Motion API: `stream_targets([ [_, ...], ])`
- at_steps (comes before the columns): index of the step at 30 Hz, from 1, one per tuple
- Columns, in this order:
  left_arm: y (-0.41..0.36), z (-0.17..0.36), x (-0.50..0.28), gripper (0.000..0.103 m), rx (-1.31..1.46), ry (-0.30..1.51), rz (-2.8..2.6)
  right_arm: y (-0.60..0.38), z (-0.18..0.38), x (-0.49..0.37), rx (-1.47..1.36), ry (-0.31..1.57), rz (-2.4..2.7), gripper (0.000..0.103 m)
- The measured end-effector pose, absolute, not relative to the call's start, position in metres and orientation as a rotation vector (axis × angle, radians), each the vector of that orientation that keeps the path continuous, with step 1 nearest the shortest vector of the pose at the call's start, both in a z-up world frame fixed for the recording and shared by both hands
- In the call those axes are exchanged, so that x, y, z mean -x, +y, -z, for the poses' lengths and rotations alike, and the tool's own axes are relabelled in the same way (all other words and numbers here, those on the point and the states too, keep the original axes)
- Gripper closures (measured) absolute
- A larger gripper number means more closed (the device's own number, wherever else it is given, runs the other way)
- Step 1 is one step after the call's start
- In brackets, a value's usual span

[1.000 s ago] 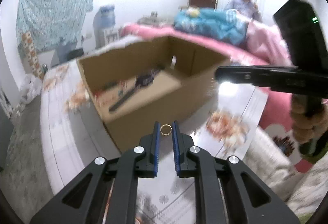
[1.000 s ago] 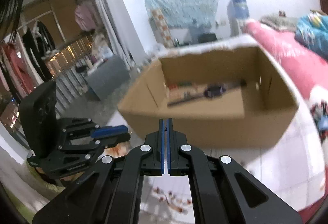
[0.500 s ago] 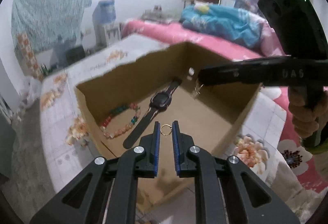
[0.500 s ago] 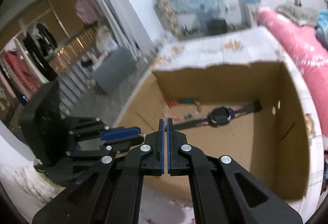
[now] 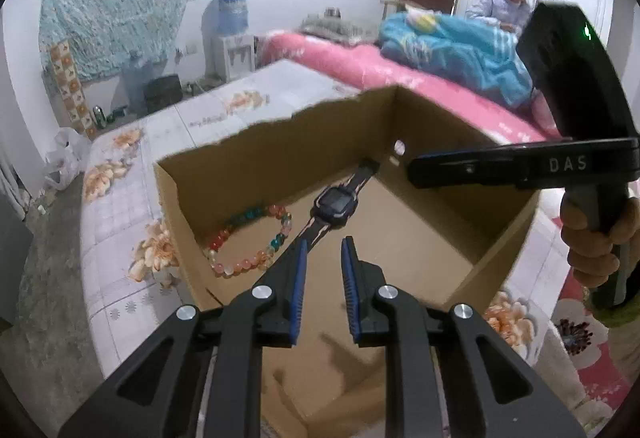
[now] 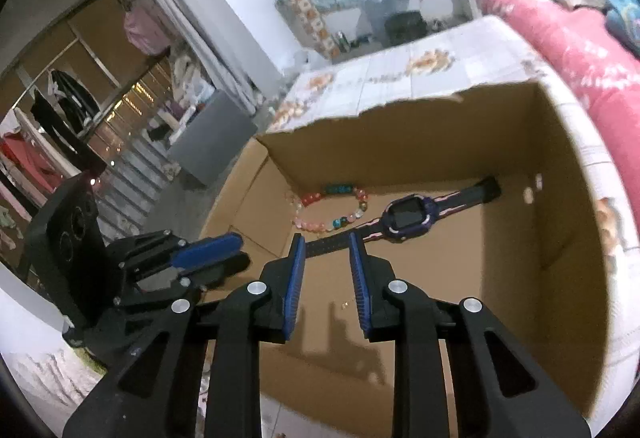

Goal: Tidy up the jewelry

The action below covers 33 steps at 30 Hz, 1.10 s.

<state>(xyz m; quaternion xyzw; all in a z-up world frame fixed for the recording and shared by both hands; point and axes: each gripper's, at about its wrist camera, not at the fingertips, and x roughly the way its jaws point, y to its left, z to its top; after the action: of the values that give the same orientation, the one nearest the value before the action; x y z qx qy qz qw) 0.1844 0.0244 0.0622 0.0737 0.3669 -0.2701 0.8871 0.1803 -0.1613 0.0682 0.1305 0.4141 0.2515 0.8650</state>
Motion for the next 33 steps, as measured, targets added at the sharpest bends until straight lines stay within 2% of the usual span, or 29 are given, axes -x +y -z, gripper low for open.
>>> stream_targets([
  [6, 0.038, -0.084, -0.130, 0.076, -0.158, 0.650, 0.624, -0.187, -0.093, -0.110, -0.302, 0.710, -0.564, 0.072],
  [10, 0.039, -0.079, -0.089, 0.074, -0.154, 0.641, 0.730, -0.197, -0.081, -0.068, -0.318, 0.673, -0.587, 0.072],
  [14, 0.027, -0.054, -0.070, 0.073, -0.136, 0.716, 0.790, -0.194, -0.042, -0.045, -0.354, 0.736, -0.559, 0.073],
  [19, -0.004, -0.002, -0.077, 0.073, -0.203, 0.825, 0.755, -0.186, 0.015, -0.044, -0.397, 0.865, -0.476, 0.084],
  [25, -0.030, 0.031, -0.090, 0.073, -0.363, 0.814, 0.727, -0.185, 0.029, -0.050, -0.415, 0.895, -0.476, 0.085],
  [33, -0.047, 0.038, -0.105, 0.073, -0.399, 0.818, 0.754, -0.186, 0.036, -0.059, -0.438, 0.894, -0.489, 0.085],
])
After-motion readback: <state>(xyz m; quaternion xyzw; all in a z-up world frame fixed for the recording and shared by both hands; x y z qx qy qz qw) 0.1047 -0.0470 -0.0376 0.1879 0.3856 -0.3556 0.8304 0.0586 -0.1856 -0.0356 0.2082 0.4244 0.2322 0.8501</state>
